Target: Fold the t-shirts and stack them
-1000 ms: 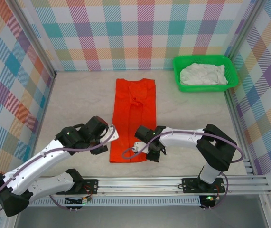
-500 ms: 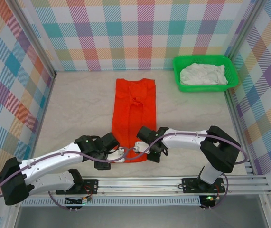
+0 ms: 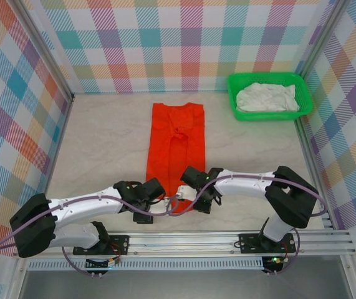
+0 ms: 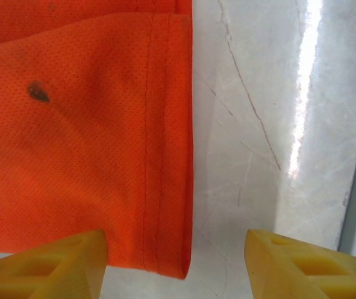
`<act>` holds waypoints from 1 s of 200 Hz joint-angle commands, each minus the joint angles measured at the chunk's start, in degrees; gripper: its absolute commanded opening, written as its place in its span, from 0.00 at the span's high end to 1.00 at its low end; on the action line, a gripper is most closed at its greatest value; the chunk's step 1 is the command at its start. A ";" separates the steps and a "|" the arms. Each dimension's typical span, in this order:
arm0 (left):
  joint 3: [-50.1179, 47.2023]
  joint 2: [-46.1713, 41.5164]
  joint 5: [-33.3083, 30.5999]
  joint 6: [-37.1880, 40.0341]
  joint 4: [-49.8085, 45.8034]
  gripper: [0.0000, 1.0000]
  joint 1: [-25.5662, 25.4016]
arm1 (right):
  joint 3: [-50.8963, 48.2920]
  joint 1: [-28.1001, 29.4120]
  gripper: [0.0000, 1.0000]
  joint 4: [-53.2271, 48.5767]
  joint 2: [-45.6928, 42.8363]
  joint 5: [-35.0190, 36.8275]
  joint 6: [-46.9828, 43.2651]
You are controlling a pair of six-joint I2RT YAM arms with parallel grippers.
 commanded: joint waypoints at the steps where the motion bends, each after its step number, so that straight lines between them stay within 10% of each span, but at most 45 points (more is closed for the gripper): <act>1: -2.57 2.15 -1.95 2.36 3.76 0.41 -0.78 | -1.76 -1.18 1.00 8.11 0.97 2.57 1.07; 90: -3.59 12.53 -5.66 5.37 10.17 0.60 2.29 | -2.80 -1.14 1.00 8.90 -3.32 0.97 1.45; 115: -2.11 15.34 -7.43 6.09 10.93 0.79 2.74 | -2.91 -1.16 1.00 8.88 -3.82 1.03 1.30; 122: -1.62 15.75 -8.67 6.25 11.21 1.00 2.74 | -2.97 -1.09 1.00 9.00 -4.13 1.15 1.36; 200: 5.16 0.71 -15.44 2.12 -0.48 1.00 1.91 | -2.54 -0.83 1.00 4.73 -13.61 0.39 3.59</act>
